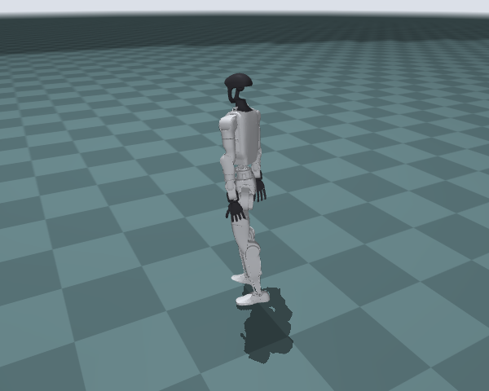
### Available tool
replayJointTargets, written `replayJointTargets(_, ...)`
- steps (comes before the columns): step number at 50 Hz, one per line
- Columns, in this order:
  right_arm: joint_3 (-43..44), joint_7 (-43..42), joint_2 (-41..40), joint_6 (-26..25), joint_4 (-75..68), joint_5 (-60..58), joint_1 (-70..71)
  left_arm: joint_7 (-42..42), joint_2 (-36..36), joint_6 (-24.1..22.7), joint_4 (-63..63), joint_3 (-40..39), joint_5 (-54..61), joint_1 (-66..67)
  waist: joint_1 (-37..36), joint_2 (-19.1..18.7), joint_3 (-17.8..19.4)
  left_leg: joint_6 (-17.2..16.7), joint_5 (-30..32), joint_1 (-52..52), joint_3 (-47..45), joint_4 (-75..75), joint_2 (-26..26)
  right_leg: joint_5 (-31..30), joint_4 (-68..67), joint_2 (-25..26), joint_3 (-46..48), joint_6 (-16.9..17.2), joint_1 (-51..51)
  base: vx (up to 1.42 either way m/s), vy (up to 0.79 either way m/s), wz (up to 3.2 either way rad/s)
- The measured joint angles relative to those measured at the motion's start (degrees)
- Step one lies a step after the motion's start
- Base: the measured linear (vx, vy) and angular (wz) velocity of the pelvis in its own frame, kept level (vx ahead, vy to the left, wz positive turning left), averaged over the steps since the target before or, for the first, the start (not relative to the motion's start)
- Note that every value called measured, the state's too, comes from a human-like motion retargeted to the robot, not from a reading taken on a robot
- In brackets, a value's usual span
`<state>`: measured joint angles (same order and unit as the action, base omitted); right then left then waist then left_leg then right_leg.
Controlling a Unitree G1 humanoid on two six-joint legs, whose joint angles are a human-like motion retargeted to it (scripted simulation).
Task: Upper body actions
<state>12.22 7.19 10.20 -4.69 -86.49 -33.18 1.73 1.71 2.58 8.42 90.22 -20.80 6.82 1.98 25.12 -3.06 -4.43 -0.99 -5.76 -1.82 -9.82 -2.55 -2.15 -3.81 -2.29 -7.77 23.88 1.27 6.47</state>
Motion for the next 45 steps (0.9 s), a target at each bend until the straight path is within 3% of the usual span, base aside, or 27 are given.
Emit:
replayJointTargets(7, 0.3, -0.1, -0.6, 0.8, 1.1, -0.9, -0.3, -1.2, 2.3, 0.7, 2.4, -0.7, 1.0, -0.5, -6.1, 1.9, -0.4, 2.3, 2.0, -1.1, 8.5, 0.2, -4.4, 1.7, 1.0, -1.2, 6.1, 0.3, -4.0, -0.08, 0.23, 1.10)
replayJointTargets(14, -0.6, 0.4, -1.0, 1.6, 3.8, -0.9, 0.5, 0.1, 1.8, 1.0, 3.9, -1.5, 1.2, -0.4, -10.3, 1.9, 0.6, 4.3, 3.3, -1.3, 11.3, 0.9, -7.1, 1.5, 1.5, -2.5, 10.9, 1.4, -5.9, -0.09, 0.24, 0.36)
replayJointTargets(20, -3.3, 2.9, -2.2, 1.5, 7.3, -0.3, 1.6, 1.5, 0.5, 1.2, 4.2, -3.1, 0.6, -0.3, -9.9, 0.2, 2.6, 5.2, 3.7, -2.2, 11.2, 1.1, -6.5, 0.1, -4.2, -4.5, 12.3, 0.4, -2.7, -0.11, 0.18, -0.10)
replayJointTargets(23, -5.4, 2.5, -2.7, 2.1, 8.3, -0.9, 1.9, 1.6, -0.6, 0.9, 3.4, -4.5, 0.6, 0.3, -10.6, -1.3, 3.1, 5.3, 3.7, -2.8, 8.8, 1.5, -4.6, 1.8, -10.3, -4.5, 12.1, -1.8, 0.7, -0.06, 0.09, -0.72)
replayJointTargets(30, -8.0, -4.0, -3.0, 3.7, 6.5, 1.0, 1.3, 2.3, -1.4, 0.7, 2.4, -5.6, 0.4, 0.7, -3.6, -1.1, 3.8, 5.7, 4.3, -1.8, 11.2, 1.6, -5.5, 2.4, -7.8, 2.5, 0.8, 0.1, 2.0, 0.02, -0.04, 0.27)
replayJointTargets(32, -7.4, -6.0, -2.9, 4.2, 5.2, 2.1, 0.3, 1.9, -0.6, 1.1, 2.1, -6.0, -0.3, 0.2, -2.5, -0.7, 3.3, 5.4, 4.2, -1.2, 12.3, 1.5, -5.8, 3.4, -4.4, 3.0, 2.5, -2.2, 0.1, 0.13, -0.15, 0.52)
replayJointTargets(39, 0.5, -7.3, -1.2, 3.4, 0.4, 2.5, -3.5, -1.4, -0.7, -0.7, 1.2, -5.1, 3.3, -1.8, -8.9, 0.5, 0.1, 4.6, 3.4, -0.7, 12.2, 1.0, -6.4, 0.7, 1.0, 2.7, 4.7, -1.2, -2.3, 0.13, -0.09, 0.01)
replayJointTargets(45, 0.4, -7.1, -0.2, 2.2, -0.7, 1.5, -4.0, 1.4, -0.9, 0.3, 1.1, -4.9, 3.4, -1.5, -5.3, -0.4, 0.3, 4.2, 3.4, 0.0, 12.9, 1.0, -5.7, 1.1, 1.5, 3.8, 4.1, -2.0, -3.1, 0.08, -0.05, 0.07)
